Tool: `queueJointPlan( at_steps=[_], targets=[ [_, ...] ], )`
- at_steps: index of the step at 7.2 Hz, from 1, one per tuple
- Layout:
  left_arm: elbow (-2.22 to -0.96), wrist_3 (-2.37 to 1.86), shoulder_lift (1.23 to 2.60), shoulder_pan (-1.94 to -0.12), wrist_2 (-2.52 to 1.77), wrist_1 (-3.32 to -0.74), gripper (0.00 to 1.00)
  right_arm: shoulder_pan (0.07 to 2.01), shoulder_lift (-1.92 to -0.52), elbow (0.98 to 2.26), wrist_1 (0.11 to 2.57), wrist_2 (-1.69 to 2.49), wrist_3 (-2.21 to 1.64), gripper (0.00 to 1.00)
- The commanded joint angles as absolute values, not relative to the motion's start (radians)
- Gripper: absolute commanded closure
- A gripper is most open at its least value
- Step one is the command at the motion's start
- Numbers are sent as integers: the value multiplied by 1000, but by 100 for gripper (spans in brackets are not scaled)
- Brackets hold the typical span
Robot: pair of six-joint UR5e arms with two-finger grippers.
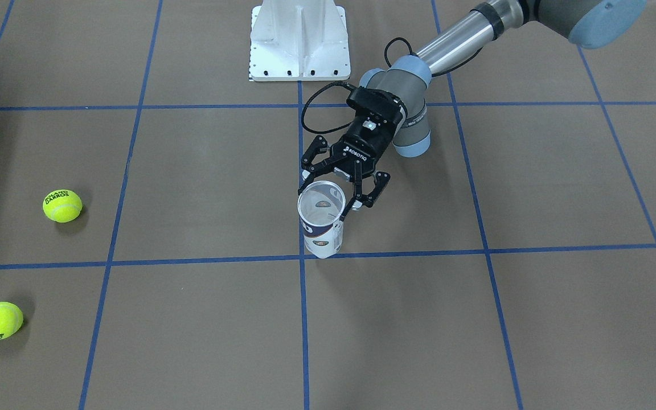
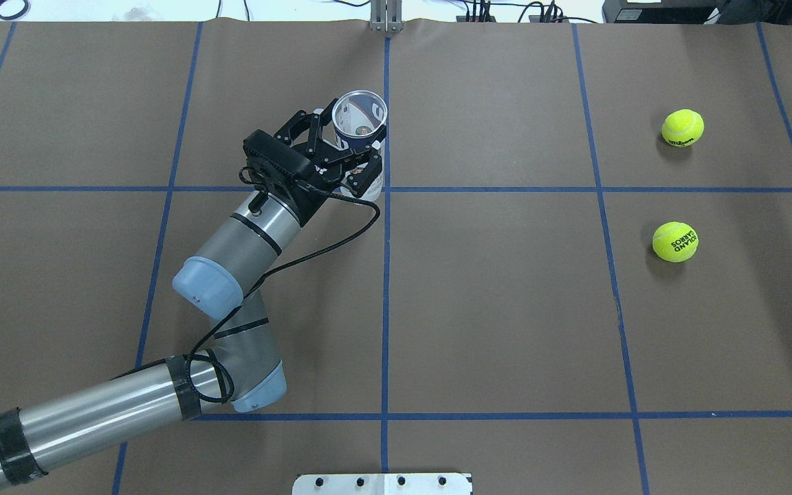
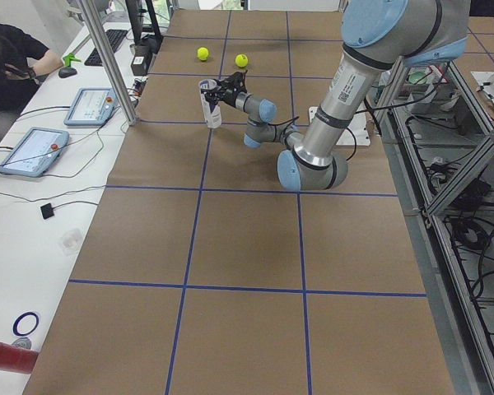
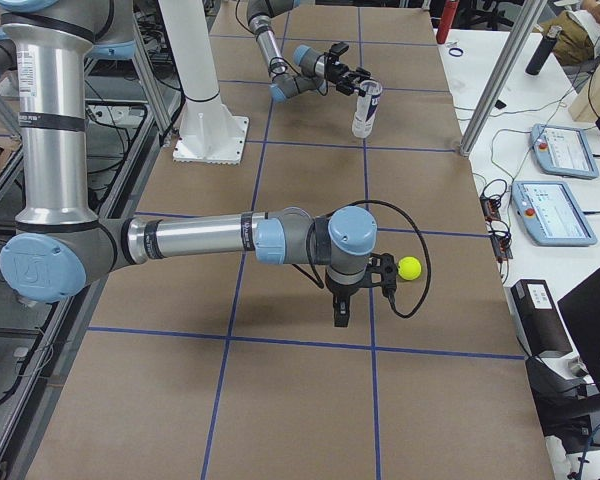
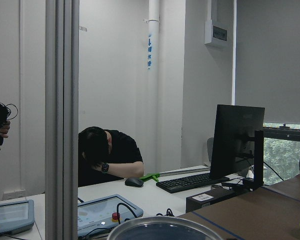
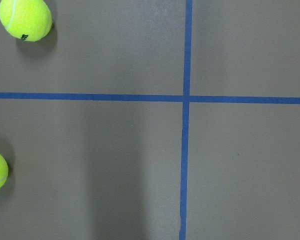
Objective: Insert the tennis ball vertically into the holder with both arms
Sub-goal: 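Lower the upright can onto the table with the left gripper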
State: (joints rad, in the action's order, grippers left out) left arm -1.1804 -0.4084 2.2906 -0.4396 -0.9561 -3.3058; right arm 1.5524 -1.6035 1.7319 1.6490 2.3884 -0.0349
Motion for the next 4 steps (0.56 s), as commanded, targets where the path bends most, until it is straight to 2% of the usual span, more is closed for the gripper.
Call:
queueJointPlan(
  at_steps=[1,4],
  targets=[
    [-1174,-410,2295,-414,-921,-3330,39,1552,-1603,1732,1649,2388,-35,0],
    [-1152,-410,2293,-402,-919,-3338,39,1552,-1603,1733,1649,2388,-35,0]
  ],
)
